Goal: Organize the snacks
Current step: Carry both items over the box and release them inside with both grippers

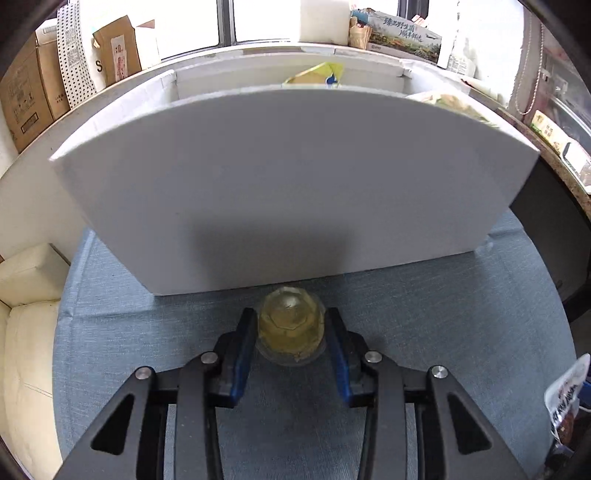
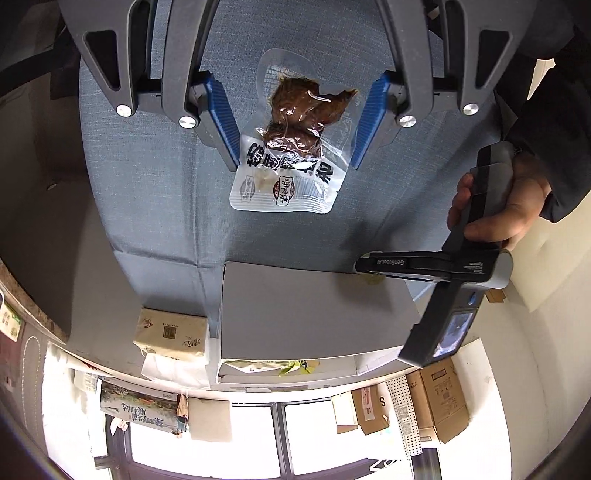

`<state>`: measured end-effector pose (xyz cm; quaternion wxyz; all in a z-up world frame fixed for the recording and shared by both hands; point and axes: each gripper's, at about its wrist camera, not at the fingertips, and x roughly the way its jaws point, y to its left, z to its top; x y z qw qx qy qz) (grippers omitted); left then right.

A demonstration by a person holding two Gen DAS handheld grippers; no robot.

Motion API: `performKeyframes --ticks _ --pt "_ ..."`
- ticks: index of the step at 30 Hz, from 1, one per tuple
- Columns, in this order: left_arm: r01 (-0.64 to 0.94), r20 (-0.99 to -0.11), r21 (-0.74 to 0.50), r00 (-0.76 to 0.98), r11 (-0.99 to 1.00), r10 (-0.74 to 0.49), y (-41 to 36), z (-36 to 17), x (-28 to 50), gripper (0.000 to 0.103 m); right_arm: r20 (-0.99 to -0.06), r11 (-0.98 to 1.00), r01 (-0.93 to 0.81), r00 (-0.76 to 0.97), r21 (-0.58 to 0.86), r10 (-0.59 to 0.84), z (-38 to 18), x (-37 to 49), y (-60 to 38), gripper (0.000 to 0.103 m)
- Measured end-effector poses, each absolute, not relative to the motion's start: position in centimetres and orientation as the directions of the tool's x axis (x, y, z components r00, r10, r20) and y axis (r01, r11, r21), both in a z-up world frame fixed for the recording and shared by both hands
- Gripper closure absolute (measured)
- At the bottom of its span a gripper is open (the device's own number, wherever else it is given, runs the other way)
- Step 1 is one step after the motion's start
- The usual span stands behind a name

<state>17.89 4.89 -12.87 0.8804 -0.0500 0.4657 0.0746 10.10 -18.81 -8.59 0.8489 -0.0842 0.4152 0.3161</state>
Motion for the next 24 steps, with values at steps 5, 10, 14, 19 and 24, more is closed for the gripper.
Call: performKeyframes --ticks 5,10,14,19,24 --pt "-0.161 -0.802 -0.055 0.596 0.985 0.052 4.9 -10.2 15.4 0.062 -0.758 0.786 -0.606 0.453 0.124 0.469 -8.8 10.3 -18.7 0.039" --pt "-0.134 -0.76 -0.04 0.647 0.99 0.057 4.4 -6.1 12.9 0.062 -0.752 0.782 -0.611 0.456 0.125 0.477 -8.4 10.6 -18.6 0.039" --pt "-0.121 -0.719 -0.069 0.694 0.99 0.035 5.1 -2.8 11.4 0.062 -0.727 0.767 -0.629 0.465 0.131 0.505 -6.8 11.7 -18.1 0.039" --pt "-0.132 -0.674 -0.046 0.736 0.99 0.067 6.1 0.9 12.9 0.062 -0.668 0.75 -0.647 0.498 0.138 0.553 -3.4 14.6 -16.5 0.039" --pt "-0.134 -0.672 -0.075 0.739 0.988 0.049 8.0 2.3 17.4 0.062 -0.619 0.744 -0.652 0.527 0.145 0.582 0.1 19.1 -13.3 0.038"
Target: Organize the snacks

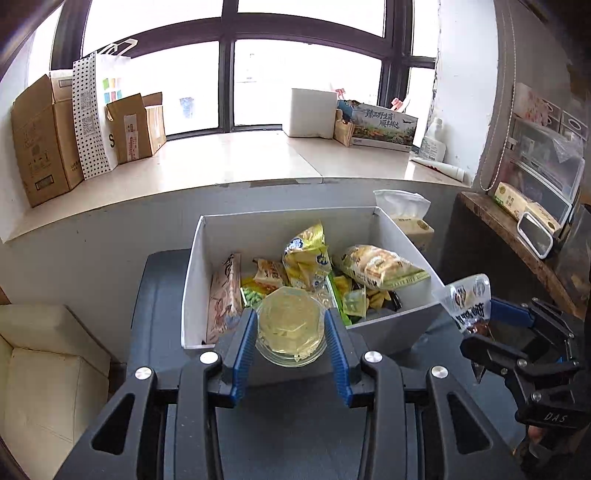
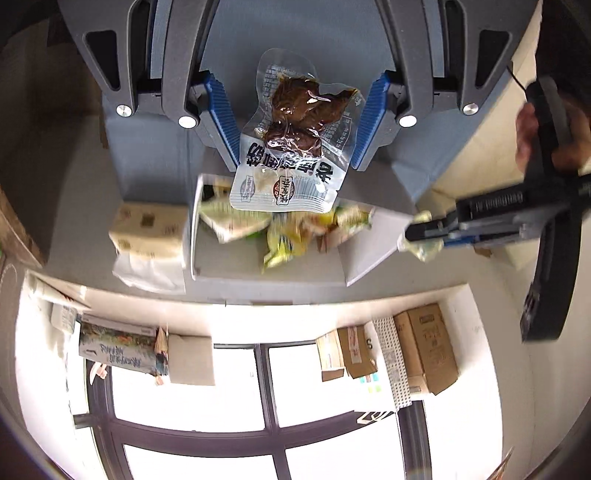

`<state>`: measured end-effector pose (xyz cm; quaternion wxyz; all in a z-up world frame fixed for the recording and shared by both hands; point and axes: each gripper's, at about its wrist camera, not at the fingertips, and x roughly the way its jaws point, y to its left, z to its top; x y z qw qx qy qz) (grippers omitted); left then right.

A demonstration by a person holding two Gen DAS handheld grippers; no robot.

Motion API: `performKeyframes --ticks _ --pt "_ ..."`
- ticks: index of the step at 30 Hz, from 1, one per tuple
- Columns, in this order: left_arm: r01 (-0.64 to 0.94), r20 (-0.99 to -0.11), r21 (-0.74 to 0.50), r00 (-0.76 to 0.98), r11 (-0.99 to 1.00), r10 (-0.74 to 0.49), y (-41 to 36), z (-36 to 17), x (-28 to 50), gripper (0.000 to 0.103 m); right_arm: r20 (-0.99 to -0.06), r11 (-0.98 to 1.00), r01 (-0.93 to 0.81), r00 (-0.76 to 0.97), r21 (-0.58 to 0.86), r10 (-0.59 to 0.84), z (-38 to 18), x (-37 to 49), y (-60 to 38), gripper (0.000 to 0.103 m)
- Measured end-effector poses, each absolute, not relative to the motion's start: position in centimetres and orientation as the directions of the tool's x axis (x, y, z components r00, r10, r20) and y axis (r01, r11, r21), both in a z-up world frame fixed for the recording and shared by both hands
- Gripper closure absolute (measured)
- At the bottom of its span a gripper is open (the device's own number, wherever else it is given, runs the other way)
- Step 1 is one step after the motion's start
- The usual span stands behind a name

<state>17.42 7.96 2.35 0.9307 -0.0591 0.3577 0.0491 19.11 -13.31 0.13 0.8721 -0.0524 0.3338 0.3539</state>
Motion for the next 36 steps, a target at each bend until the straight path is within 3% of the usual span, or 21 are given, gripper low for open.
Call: performKeyframes --ticks 8,10,11,12,14,16,18,25,29,32,36 --pt "-0.138 -0.688 -0.075 0.724 0.988 0.049 10.6 1.9 24.9 0.061 -0.631 0.762 -0.625 0.526 0.169 0.57 2.2 28.8 -8.0 0.038" --pt "-0.145 -0.696 -0.062 0.716 0.987 0.061 11.1 1.5 26.0 0.06 -0.639 0.772 -0.613 0.529 0.167 0.558 2.1 30.7 -7.4 0.03" --pt "-0.158 -0.702 -0.048 0.708 0.986 0.079 11.3 1.3 26.4 0.051 -0.653 0.772 -0.611 0.516 0.173 0.555 1.8 31.5 -7.0 0.026" --pt "-0.165 -0.707 -0.04 0.702 0.985 0.088 11.6 1.1 26.8 0.043 -0.671 0.769 -0.613 0.493 0.184 0.554 1.5 32.2 -6.7 0.016" --pt "-0.18 -0.72 -0.033 0.687 0.983 0.101 12.1 0.4 27.3 0.0 -0.682 0.782 -0.593 0.492 0.193 0.541 1.2 32.9 -6.7 0.012" --pt "-0.188 -0.721 -0.037 0.685 0.981 0.104 12.5 -0.1 27.2 0.0 -0.67 0.785 -0.581 0.497 0.216 0.552 1.1 33.0 -7.1 0.01" --pt "-0.18 -0.728 -0.061 0.68 0.982 0.08 12.7 -0.6 26.9 0.0 -0.661 0.787 -0.57 0.5 0.236 0.56 1.1 32.9 -7.7 0.0" --pt "-0.206 -0.689 -0.019 0.711 0.978 0.137 12.2 0.5 24.8 0.0 -0.625 0.788 -0.566 0.53 0.243 0.573 1.6 32.3 -9.4 0.0" --pt "-0.292 -0.647 0.035 0.722 0.956 0.244 11.5 2.3 22.9 0.0 -0.6 0.787 -0.576 0.555 0.222 0.576 2.4 31.1 -9.9 0.0" --pt "-0.3 -0.646 0.018 0.725 0.954 0.24 11.1 3.6 21.8 0.0 -0.594 0.777 -0.588 0.549 0.227 0.589 3.5 29.9 -10.2 0.0" --pt "-0.3 -0.562 0.035 0.783 0.953 0.267 9.6 6.5 18.6 0.0 -0.567 0.779 -0.604 0.588 0.168 0.577 6.1 27.1 -10.7 0.0"
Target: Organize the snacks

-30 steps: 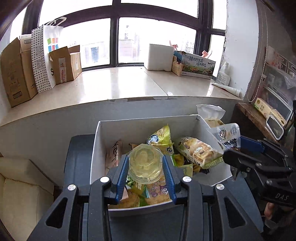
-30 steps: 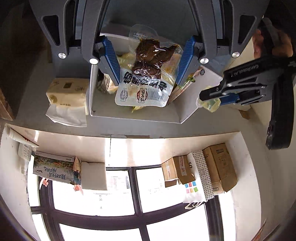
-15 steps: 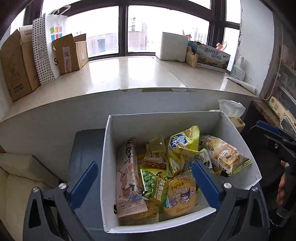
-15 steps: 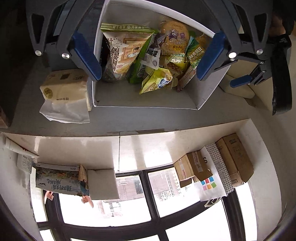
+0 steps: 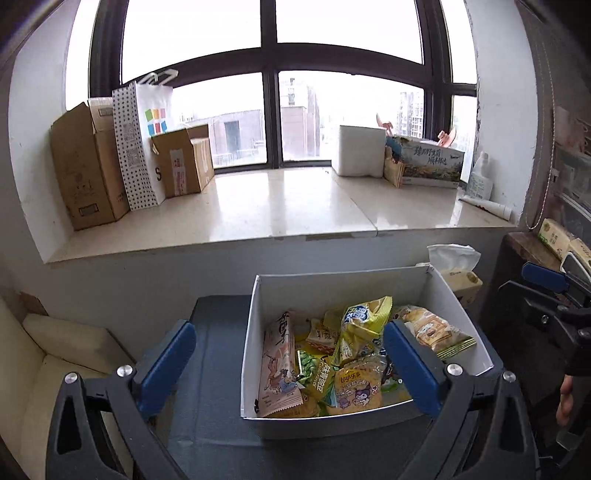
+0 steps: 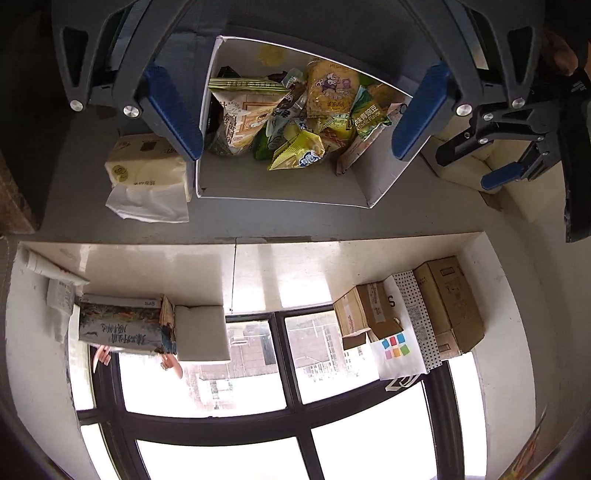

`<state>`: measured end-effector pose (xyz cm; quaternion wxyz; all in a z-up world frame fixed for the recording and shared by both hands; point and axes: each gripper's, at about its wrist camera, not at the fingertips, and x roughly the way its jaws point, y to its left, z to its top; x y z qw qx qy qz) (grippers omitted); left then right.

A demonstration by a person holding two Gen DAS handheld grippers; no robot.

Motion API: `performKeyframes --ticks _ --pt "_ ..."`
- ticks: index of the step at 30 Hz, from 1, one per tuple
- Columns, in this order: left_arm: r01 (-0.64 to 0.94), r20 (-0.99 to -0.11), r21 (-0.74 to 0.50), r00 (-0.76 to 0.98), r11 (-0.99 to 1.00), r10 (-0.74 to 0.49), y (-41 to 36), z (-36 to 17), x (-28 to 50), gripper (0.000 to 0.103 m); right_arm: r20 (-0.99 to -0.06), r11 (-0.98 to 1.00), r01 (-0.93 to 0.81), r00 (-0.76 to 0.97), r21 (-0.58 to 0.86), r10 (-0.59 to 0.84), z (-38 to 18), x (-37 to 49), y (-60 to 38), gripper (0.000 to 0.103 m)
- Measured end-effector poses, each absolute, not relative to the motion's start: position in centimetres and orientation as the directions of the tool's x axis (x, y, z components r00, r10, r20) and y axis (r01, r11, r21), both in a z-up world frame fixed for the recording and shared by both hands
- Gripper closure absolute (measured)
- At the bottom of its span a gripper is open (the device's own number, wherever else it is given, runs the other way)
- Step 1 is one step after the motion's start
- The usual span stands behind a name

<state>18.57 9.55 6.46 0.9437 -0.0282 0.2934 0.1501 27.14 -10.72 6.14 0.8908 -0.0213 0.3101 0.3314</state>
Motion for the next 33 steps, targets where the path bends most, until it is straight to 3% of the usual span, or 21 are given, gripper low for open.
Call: performKeyframes --ticks 5,11,24,33 --pt "-0.324 -0.473 0.082 0.819 0.942 0.323 6.6 9.3 13.5 0.0 -0.479 0.768 -0.637 0.654 0.068 0.585 10.2 21.9 -12.5 0.0" --pt "-0.226 -0.52 0.04 0.827 0.973 0.214 3.7 10.8 8.1 0.0 -0.46 0.773 -0.628 0.663 0.087 0.591 11.0 16.6 -15.9 0.0" --pt "-0.205 -0.6 -0.087 0.792 0.975 0.113 0.5 8.3 1.0 0.0 -0.547 0.722 -0.65 0.524 0.238 0.653 5.4 8.7 -20.0 0.0" --pt "-0.218 -0.62 -0.09 0.776 0.972 0.117 1.0 7.6 0.8 0.0 -0.567 0.741 -0.624 0.525 0.25 0.634 5.5 8.9 -20.2 0.0"
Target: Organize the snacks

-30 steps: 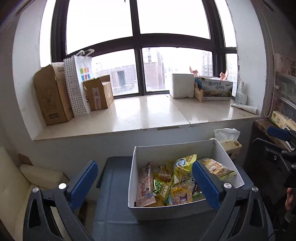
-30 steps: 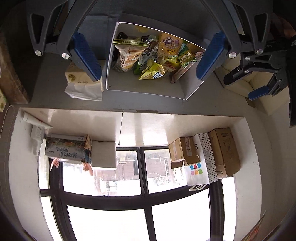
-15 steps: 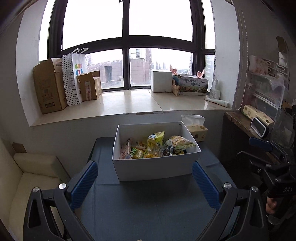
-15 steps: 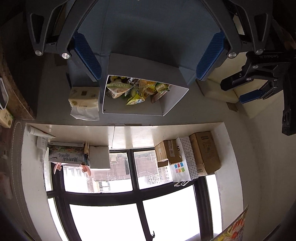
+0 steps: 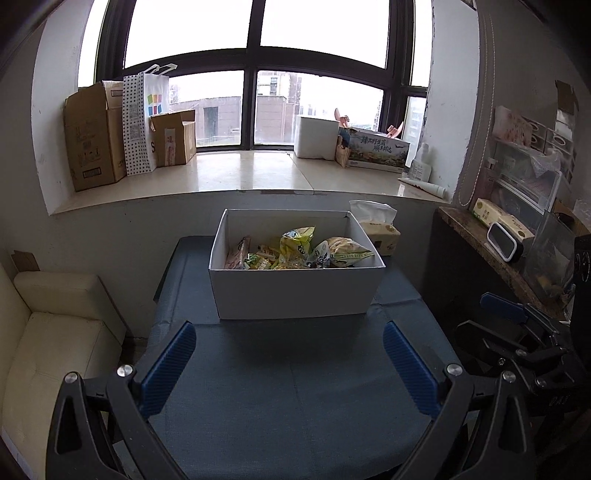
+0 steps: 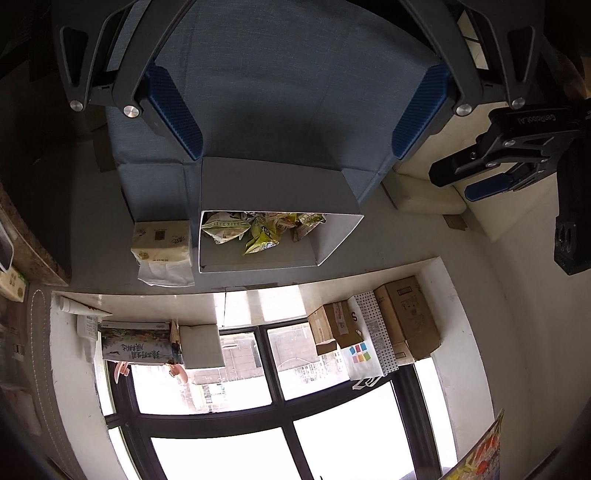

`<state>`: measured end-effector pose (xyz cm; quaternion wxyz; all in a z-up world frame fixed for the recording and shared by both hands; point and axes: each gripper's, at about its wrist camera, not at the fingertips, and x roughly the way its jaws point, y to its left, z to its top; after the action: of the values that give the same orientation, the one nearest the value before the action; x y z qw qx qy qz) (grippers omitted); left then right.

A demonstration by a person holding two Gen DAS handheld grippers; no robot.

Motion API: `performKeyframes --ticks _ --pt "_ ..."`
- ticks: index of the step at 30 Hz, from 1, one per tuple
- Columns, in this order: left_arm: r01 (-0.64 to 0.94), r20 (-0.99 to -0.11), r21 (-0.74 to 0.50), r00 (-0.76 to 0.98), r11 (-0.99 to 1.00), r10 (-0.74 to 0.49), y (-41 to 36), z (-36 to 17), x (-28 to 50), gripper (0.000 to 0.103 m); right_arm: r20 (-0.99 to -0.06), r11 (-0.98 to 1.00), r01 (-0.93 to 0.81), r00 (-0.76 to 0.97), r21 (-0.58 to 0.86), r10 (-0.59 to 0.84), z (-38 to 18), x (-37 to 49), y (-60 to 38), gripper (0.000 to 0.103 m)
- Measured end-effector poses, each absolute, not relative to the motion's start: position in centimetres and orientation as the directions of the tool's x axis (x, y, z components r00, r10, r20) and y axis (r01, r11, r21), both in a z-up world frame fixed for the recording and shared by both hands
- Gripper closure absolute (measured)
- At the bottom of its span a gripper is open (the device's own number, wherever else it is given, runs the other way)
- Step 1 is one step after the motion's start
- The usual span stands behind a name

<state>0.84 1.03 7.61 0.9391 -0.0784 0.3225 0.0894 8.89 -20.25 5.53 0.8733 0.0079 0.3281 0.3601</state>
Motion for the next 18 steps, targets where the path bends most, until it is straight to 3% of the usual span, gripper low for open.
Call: performKeyframes --ticks 18 --pt "-0.214 -0.632 -0.108 0.769 0.971 0.099 1.23 7.15 0.84 0.0 -0.56 0.738 -0.627 0.529 0.249 0.638 5.85 8.24 -20.15 0.0"
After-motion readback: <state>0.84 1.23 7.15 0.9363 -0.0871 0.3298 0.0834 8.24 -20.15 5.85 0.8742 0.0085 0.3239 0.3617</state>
